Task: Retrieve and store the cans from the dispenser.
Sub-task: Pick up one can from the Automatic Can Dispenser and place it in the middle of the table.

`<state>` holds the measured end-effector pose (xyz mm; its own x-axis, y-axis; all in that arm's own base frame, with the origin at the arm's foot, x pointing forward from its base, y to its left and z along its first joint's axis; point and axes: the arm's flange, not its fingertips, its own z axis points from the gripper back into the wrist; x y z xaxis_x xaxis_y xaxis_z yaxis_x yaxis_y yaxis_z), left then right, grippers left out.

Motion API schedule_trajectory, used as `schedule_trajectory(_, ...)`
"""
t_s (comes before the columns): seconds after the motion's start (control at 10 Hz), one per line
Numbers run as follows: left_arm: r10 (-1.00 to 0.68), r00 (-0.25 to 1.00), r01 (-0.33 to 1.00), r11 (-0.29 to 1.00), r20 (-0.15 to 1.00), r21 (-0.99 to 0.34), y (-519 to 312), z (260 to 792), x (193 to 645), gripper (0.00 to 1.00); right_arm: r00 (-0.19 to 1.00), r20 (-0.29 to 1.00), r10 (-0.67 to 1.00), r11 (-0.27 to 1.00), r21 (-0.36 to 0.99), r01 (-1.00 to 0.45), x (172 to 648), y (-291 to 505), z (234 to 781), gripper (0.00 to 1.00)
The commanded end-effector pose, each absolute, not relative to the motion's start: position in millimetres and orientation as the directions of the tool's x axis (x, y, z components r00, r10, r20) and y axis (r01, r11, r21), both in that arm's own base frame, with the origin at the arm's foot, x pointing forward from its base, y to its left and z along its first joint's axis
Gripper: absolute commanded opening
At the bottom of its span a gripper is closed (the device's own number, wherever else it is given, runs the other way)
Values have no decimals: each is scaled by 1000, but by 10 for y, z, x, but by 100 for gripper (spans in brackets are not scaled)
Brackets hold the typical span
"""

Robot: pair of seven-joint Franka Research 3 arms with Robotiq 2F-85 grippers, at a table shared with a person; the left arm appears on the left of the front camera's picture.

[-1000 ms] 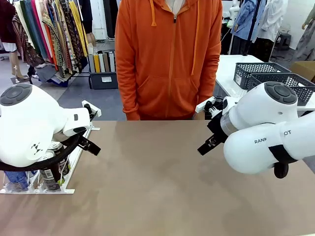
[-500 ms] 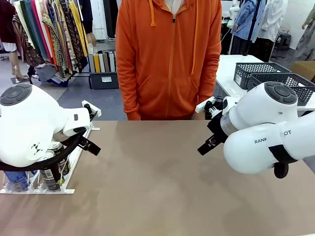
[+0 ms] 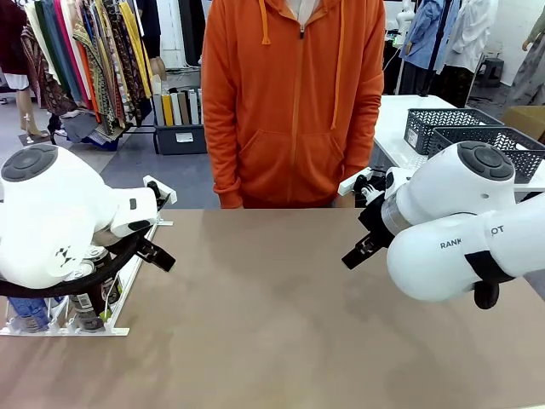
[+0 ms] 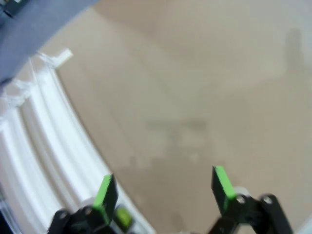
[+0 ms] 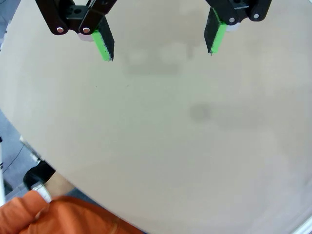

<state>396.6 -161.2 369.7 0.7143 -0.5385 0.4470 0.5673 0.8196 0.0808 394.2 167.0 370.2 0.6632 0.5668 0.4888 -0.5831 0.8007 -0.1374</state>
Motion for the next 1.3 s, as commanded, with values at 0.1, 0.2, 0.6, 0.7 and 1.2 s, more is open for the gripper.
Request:
schedule_trajectory(0.1, -412, 899, 438, 854, 150, -280, -1703, 4344, 3921, 100, 890, 309, 337, 887, 214, -410, 3980, 1504, 4169, 100)
schedule_trajectory(0.2, -395, 906, 422, 810, 154, -407, -1691, 4569, 3887, 100, 938, 251, 238, 882, 349, -317, 3961, 1375, 4376, 100)
schedule_trajectory(0.6, -61, 965, 241, 584, 254, -775, -398, 5666, 3767, 100, 896, 439, 66, 578, 715, -393, 3131, 152, 5364, 100)
schedule_trajectory(0.7, 104, 957, 168, 560, 270, -812, 124, 5802, 3663, 100, 880, 470, -67, 554, 751, -359, 2907, -234, 5440, 100)
schedule_trajectory(1.2, 585, 802, -155, 398, 120, -904, 2124, 5160, 2956, 100, 738, 335, -585, 397, 912, -100, 2205, -1757, 4903, 100)
